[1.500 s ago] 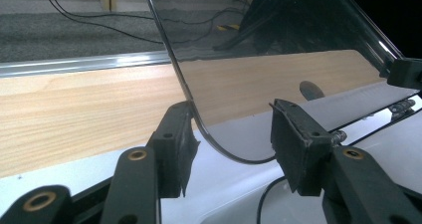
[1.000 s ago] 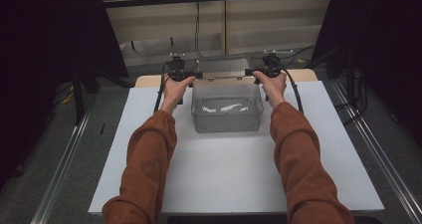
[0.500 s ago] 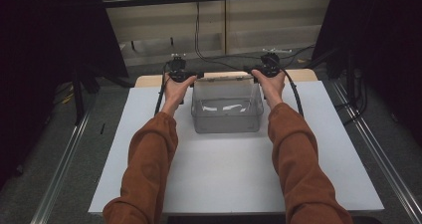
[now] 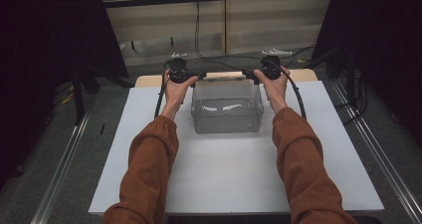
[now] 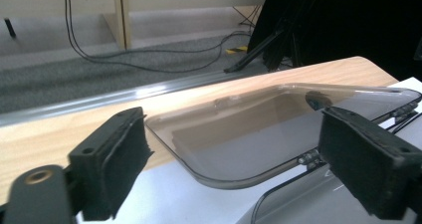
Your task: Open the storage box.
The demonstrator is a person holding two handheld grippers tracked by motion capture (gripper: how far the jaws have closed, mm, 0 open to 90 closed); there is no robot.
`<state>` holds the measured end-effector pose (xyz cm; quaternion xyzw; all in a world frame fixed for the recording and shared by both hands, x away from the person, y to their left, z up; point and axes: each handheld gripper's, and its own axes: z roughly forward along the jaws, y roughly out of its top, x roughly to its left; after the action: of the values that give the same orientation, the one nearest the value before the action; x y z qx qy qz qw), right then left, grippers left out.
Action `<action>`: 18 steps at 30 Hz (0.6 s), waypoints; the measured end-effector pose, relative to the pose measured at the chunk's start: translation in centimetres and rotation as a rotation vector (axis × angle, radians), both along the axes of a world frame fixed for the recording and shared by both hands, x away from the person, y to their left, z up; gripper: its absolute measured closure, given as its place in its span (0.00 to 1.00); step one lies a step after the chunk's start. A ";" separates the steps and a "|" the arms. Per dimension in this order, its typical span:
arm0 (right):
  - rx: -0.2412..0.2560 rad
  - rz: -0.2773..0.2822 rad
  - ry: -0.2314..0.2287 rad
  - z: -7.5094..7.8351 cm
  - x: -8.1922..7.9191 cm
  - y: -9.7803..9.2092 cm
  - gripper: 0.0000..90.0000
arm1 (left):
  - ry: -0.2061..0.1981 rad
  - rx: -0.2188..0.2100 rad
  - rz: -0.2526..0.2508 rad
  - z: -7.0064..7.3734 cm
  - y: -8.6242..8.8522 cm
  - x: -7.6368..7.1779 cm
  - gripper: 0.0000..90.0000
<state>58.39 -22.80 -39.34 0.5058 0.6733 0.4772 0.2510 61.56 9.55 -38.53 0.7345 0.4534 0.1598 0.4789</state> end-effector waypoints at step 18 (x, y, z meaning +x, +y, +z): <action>0.003 -0.017 -0.165 -0.1 -3.9 -0.9 0.04 | -0.174 0.000 -0.041 0.2 1.6 -3.9 0.05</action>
<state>54.52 -23.75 -39.43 0.4710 0.6453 0.5160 0.3092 57.61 11.15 -38.33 0.7268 0.3950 0.2133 0.5198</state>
